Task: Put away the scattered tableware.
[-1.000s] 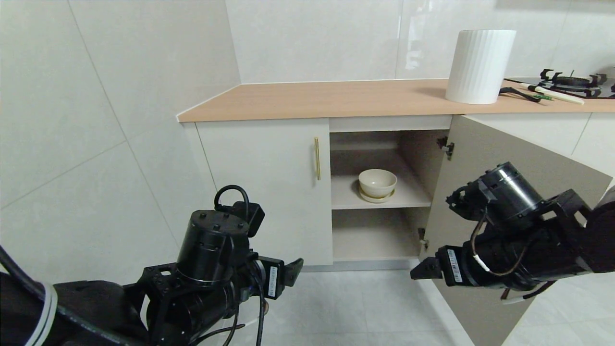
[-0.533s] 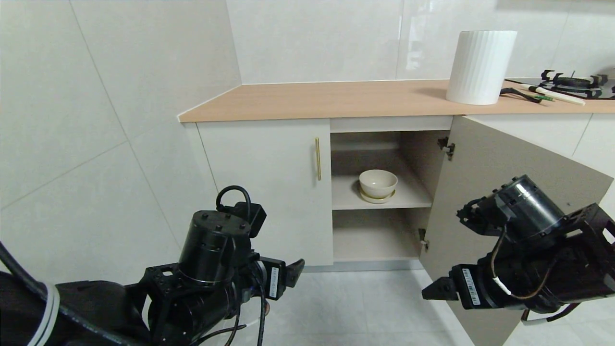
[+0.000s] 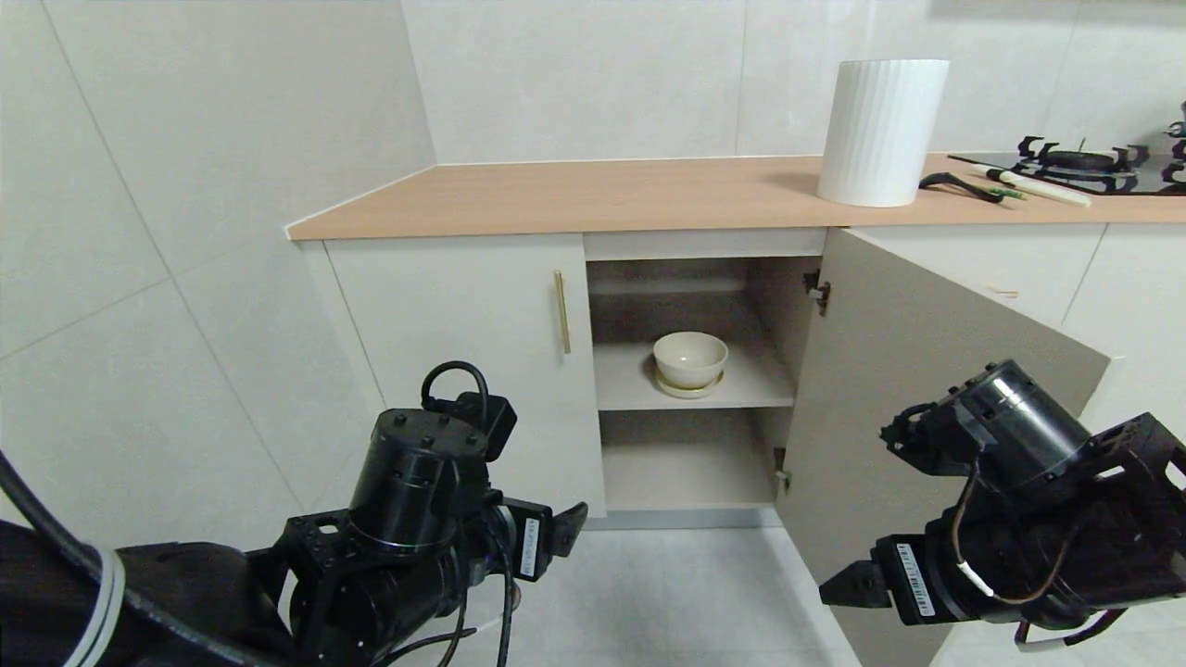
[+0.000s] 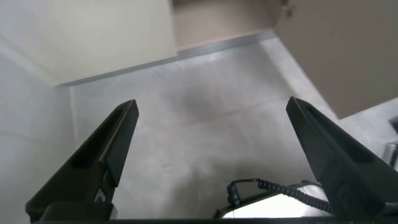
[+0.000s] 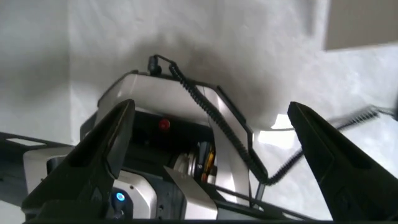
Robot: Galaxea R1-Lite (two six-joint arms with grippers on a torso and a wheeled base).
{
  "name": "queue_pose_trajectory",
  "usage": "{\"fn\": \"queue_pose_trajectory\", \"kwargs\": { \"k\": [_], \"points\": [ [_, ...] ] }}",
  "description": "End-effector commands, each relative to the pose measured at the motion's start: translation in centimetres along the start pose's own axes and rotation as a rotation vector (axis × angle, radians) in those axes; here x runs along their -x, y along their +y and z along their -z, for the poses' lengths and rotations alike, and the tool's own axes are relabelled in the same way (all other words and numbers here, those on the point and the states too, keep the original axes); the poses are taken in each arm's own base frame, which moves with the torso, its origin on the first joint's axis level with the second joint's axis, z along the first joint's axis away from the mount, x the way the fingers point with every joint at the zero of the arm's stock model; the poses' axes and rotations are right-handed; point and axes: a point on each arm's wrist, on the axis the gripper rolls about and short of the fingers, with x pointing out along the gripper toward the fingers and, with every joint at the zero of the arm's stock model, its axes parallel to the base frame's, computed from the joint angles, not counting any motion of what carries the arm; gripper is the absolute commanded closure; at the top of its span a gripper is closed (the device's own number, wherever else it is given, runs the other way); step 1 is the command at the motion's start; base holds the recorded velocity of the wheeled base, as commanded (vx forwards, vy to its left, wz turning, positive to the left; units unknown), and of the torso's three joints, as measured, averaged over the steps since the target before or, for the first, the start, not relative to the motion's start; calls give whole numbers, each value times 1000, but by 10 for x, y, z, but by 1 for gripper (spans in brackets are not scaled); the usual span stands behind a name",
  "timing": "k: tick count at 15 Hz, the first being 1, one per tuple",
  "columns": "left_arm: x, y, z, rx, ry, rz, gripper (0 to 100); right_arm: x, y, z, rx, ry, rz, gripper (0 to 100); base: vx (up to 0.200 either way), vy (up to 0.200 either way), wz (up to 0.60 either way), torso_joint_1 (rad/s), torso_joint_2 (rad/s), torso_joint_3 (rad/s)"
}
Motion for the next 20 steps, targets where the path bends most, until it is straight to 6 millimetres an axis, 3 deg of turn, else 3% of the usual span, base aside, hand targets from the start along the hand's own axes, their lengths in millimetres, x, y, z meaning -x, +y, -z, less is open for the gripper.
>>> {"fn": "queue_pose_trajectory", "kwargs": {
  "k": [1, 4, 8, 12, 17, 20],
  "points": [
    [-1, 0, 1, 0, 4, -3, 0, -2, 0, 0, -1, 5, 5, 0, 0, -200, 0, 7, 12, 7],
    [-2, 0, 2, -5, 8, -4, 0, -1, -5, 1, -8, 13, 23, 0, 0, -200, 0, 1, 4, 2],
    [-2, 0, 0, -2, 3, -4, 0, 6, -30, 3, -94, 155, 147, 0, 0, 0, 0, 0, 0, 0],
    [2, 1, -4, 6, -17, 0, 0, 5, -75, -2, -266, 156, 249, 0, 0, 0, 0, 0, 0, 0],
    [3, 0, -5, 4, -20, 2, 0, 24, -141, -28, -410, -84, 313, 0, 0, 0, 0, 0, 0, 0],
    [3, 0, -5, 5, -21, 3, 0, 32, -164, -37, -459, -174, 329, 0, 0, 0, 0, 0, 0, 0]
  ]
}}
